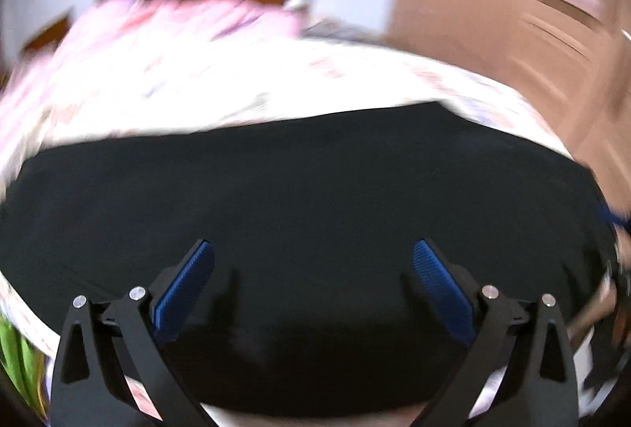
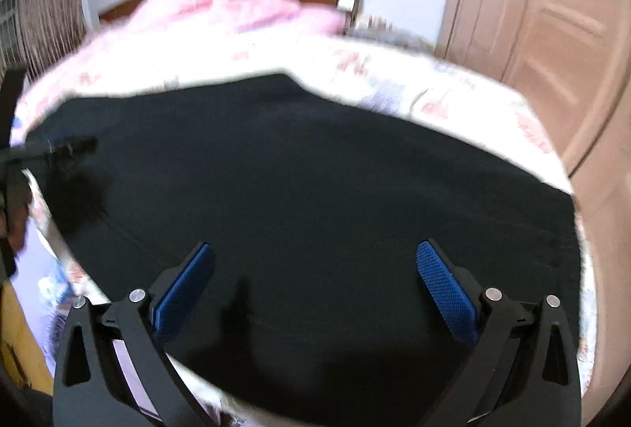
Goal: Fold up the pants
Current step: 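Grasp the folded pants edge with both tools and lift it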
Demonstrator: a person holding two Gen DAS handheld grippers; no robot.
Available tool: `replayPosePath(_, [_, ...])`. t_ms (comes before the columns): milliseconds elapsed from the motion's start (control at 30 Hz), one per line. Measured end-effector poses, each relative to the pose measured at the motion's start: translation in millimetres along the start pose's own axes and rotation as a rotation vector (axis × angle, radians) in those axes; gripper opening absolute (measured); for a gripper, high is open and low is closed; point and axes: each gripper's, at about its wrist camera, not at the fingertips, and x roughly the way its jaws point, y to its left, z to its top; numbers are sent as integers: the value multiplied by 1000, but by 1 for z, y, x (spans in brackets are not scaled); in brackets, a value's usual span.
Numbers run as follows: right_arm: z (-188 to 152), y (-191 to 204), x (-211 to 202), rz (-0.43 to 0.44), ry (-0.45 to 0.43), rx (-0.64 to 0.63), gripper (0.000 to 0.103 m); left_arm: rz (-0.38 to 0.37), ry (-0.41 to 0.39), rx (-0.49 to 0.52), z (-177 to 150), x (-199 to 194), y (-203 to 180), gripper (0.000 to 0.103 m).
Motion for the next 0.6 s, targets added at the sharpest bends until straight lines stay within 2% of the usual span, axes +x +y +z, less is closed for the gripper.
replayPosePath(33, [-4,0,11,-9,34,3,98,-3,46,-58,3,13,25,100])
replayPosePath(67, [-9,-1,21,-13,66,7,99,5,67,-76,2,18,35,100])
replayPosePath(100, [-14,-6,23,16,60,26,99,13,82,-82,0,23,47,100])
replayPosePath(133, [-19,-13,20,43,32,46,99,-17,58,-59,-1,19,54,101])
replayPosePath(200, [-17,-15,18,33,53,32,98,-55,69,-64,-1,14,63,101])
replayPosePath(267, [-3,-13,15,-14,90,56,98,-53,56,-101,5,7,70,101])
replayPosePath(300, [5,-11,12,-20,80,61,98,-52,25,-126,12,0,78,101])
replayPosePath(400, [50,26,7,83,8,10,98,-38,-20,-138,43,0,88,101])
replayPosePath(467, [87,68,18,183,-26,-63,99,-3,10,-108,59,16,84,101])
replayPosePath(533, [112,107,37,219,-23,-132,98,78,62,-50,69,38,78,101])
replayPosePath(600, [130,147,65,269,36,-191,98,180,118,28,67,61,76,101])
